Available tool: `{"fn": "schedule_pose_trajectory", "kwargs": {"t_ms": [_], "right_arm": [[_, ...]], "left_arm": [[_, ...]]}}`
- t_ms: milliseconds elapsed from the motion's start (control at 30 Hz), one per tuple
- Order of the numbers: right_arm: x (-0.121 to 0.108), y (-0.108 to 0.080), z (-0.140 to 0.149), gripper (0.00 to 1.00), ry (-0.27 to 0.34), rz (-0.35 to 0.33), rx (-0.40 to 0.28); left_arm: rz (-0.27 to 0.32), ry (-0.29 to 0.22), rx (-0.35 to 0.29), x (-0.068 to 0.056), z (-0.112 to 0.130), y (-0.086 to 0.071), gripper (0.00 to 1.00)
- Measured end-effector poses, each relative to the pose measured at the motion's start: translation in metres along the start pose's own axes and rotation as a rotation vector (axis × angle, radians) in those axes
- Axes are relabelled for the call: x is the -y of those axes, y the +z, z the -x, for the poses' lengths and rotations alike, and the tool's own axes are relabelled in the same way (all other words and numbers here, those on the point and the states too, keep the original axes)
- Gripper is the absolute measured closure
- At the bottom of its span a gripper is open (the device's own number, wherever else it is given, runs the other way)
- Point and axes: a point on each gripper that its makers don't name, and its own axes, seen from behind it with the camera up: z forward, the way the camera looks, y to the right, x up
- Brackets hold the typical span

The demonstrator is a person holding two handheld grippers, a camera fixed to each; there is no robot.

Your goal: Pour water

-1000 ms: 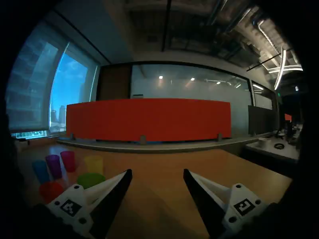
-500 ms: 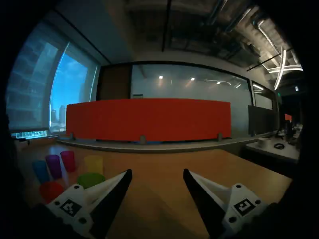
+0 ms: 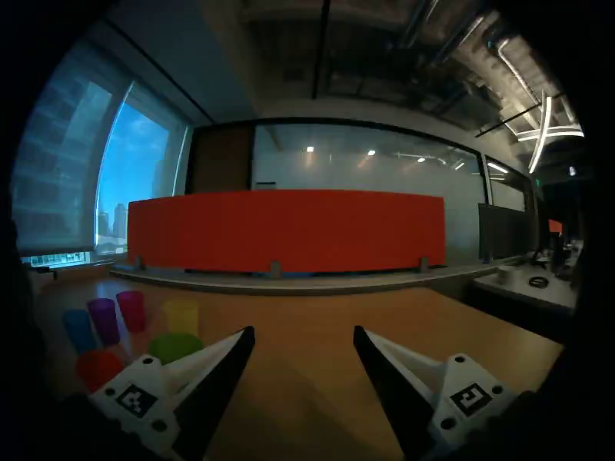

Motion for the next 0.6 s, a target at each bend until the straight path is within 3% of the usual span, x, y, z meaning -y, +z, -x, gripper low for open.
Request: {"fn": "schedule_pose_trajectory", "kwargs": {"t_ms": [600], "right_arm": [[-0.0004, 0.0003, -0.0002, 0.01, 0.000, 0.000, 0.000]], "left_arm": [[0.000, -0.001, -0.001, 0.0001, -0.0013, 0.0002, 0.01]]}}
